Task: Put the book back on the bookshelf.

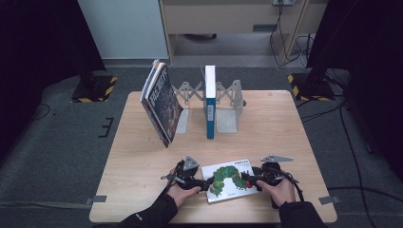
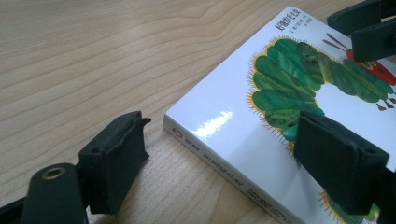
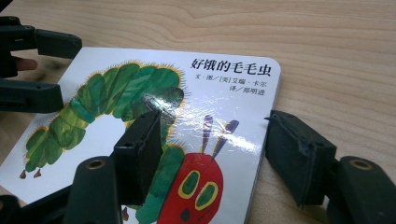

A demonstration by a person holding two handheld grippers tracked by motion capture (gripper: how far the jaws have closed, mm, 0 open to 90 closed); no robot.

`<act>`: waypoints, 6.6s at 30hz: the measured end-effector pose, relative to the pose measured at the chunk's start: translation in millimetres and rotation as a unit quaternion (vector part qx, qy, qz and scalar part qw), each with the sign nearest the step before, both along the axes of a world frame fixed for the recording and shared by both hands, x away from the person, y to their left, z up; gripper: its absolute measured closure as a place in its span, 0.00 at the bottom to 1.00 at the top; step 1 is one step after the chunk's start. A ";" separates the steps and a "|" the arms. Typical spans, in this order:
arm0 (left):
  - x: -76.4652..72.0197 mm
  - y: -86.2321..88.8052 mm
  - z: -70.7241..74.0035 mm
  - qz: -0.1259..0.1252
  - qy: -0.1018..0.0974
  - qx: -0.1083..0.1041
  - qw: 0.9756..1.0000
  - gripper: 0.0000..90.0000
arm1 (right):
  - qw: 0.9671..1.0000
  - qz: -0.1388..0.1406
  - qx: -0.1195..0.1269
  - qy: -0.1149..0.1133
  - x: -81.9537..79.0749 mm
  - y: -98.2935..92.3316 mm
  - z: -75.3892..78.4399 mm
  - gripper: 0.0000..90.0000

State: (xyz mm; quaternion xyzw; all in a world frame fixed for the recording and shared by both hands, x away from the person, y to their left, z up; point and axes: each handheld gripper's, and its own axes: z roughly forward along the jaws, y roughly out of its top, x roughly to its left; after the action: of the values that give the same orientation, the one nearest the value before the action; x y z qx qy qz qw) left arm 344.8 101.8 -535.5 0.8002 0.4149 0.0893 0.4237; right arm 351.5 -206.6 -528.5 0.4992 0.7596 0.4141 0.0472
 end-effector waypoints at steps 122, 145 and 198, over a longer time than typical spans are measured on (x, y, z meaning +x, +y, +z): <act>1.3 2.8 9.5 -0.012 0.047 -0.082 0.995 0.22 | 0.980 0.037 0.191 0.035 6.3 -8.0 34.6 0.91; 7.5 -8.2 -2.5 -0.059 0.078 -0.132 0.986 0.15 | 0.976 0.060 0.207 -0.019 0.9 -14.1 50.2 0.95; 3.8 -13.4 9.9 -0.075 0.054 -0.161 0.983 0.52 | 0.996 0.021 0.053 -0.062 0.7 -11.1 30.2 0.43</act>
State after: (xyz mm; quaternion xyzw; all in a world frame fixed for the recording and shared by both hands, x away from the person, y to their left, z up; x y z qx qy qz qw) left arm 348.6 88.4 -525.5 0.7538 0.3852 -0.0539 0.5296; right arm 352.2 -217.7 -498.3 0.4586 0.7421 0.4852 0.0590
